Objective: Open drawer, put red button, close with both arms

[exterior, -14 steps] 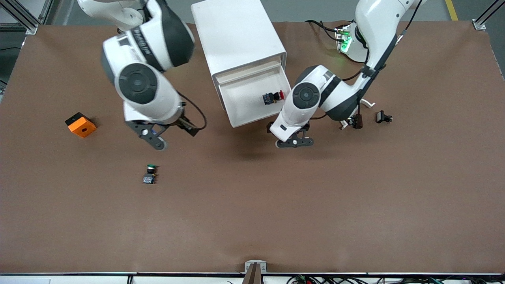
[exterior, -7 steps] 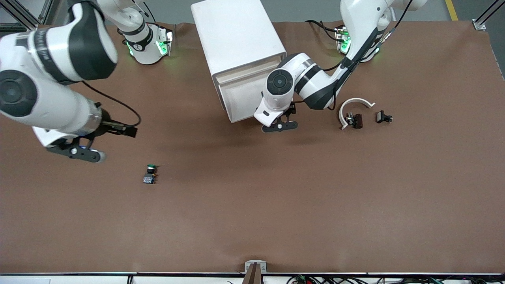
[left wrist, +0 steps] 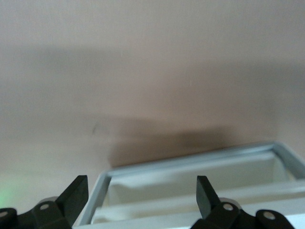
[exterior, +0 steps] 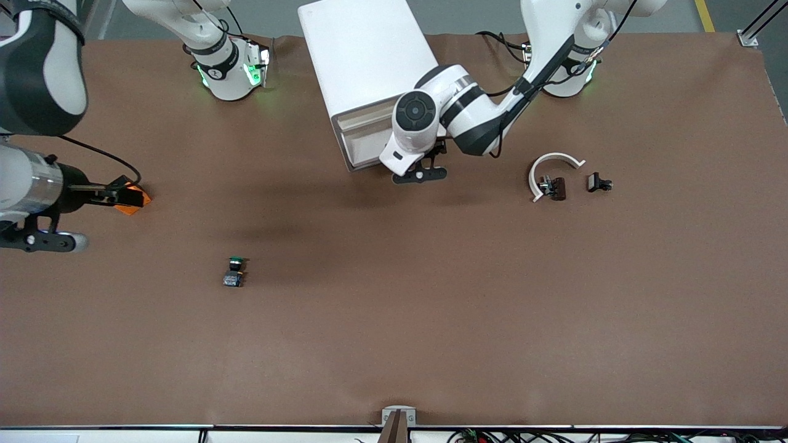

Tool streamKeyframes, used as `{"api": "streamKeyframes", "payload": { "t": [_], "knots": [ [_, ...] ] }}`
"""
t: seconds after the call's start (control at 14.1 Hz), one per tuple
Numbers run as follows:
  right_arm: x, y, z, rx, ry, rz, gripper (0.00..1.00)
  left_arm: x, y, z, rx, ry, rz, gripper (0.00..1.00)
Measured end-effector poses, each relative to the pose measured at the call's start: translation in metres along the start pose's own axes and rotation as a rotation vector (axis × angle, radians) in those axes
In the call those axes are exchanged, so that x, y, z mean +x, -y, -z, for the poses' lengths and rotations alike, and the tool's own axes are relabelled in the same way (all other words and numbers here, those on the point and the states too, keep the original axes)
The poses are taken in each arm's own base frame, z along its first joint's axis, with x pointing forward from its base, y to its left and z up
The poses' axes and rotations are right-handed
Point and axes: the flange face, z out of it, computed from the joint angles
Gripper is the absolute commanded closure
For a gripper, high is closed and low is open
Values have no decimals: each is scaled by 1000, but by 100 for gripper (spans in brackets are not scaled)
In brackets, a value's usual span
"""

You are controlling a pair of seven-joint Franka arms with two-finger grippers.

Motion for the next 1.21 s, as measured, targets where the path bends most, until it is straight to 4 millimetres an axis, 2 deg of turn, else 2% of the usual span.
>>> {"api": "streamKeyframes", "payload": {
  "t": [0.14, 0.28, 0.64, 0.78, 0.92, 0.99, 1.21],
  "knots": [
    [-1, -15, 2, 7, 4, 28, 0, -16, -4, -3, 22, 44, 14, 0],
    [0, -25, 2, 11, 5, 62, 0, -22, -4, -5, 23, 92, 29, 0],
    [-1, -53, 4, 24, 1, 55, 0, -26, -6, -6, 1, 153, 61, 0],
    [-3, -56, 6, 26, -2, 51, 0, -16, -5, 7, -22, 143, 106, 0],
    [-9, -57, 8, 28, -6, 51, 0, 16, 8, 45, -66, 128, 168, 0],
    [-12, -57, 10, 29, -9, 50, 0, 40, 24, 70, -85, 121, 206, 0],
    [-27, -60, 28, 33, -47, 38, 0, 118, 101, 135, -117, 52, 303, 0]
  ]
}}
